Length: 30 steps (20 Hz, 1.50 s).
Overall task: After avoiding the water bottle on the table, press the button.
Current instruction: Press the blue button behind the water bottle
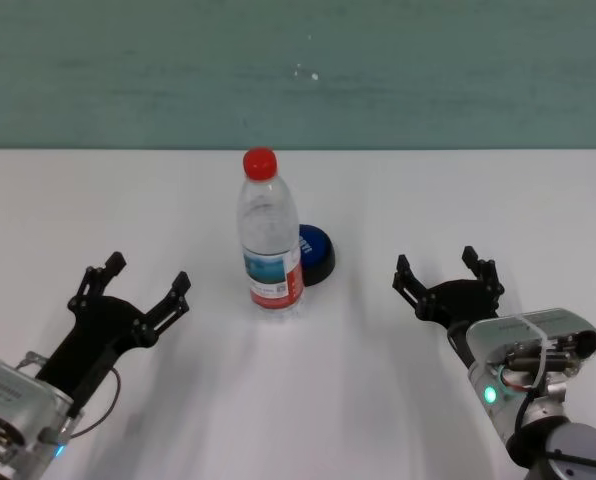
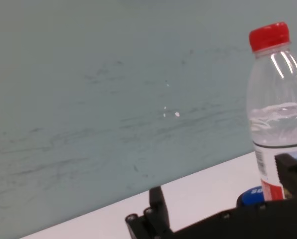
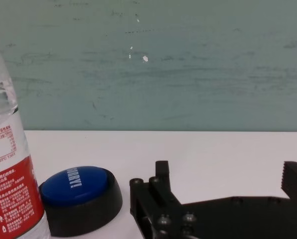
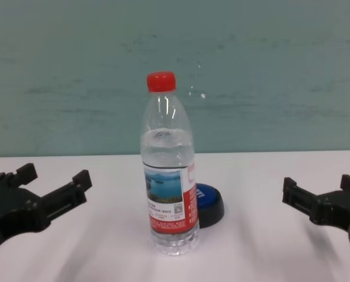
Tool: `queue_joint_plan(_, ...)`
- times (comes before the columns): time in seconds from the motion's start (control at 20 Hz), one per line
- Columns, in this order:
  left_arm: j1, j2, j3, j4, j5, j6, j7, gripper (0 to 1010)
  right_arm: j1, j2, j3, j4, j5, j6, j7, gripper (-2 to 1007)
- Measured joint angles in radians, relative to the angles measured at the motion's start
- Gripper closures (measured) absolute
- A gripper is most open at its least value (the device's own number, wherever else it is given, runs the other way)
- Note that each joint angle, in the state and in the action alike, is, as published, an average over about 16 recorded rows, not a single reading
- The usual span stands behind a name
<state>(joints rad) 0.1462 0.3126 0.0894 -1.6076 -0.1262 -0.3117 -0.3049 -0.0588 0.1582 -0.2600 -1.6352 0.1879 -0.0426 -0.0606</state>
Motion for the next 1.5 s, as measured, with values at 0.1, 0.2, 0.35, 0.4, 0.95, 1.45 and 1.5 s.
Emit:
queue_joint_plan(0.1, 0.0, -0.003, 0.005, 0.0, 0.006, 0.0, 0.004, 0, 0.0, 0.0, 0.0, 0.0, 0.0, 0.0, 0.0, 1)
queue_joint_plan(0.2, -0.001, -0.006, 0.008, 0.0, 0.011, 0.0, 0.008, 0, 0.0, 0.0, 0.0, 0.0, 0.0, 0.0, 0.0, 1)
queue_joint_plan(0.35, -0.002, -0.009, 0.013, 0.001, 0.018, 0.0, 0.012, 0, 0.0, 0.0, 0.0, 0.0, 0.0, 0.0, 0.0, 1)
queue_joint_plan(0.4, -0.002, -0.01, 0.014, 0.002, 0.019, 0.0, 0.013, 0, 0.0, 0.0, 0.0, 0.0, 0.0, 0.0, 0.001, 1)
queue_joint_plan(0.95, -0.002, -0.012, 0.016, 0.0, 0.023, 0.0, 0.016, 0, 0.032, 0.007, 0.016, 0.01, -0.009, 0.032, 0.045, 1)
queue_joint_plan(1.45, -0.002, -0.012, 0.016, 0.001, 0.023, 0.0, 0.015, 0, 0.111, 0.013, 0.035, 0.06, -0.032, 0.078, 0.128, 1)
queue_joint_plan(1.5, -0.002, -0.012, 0.016, 0.001, 0.023, 0.0, 0.015, 0, 0.12, 0.013, 0.036, 0.067, -0.035, 0.081, 0.136, 1)
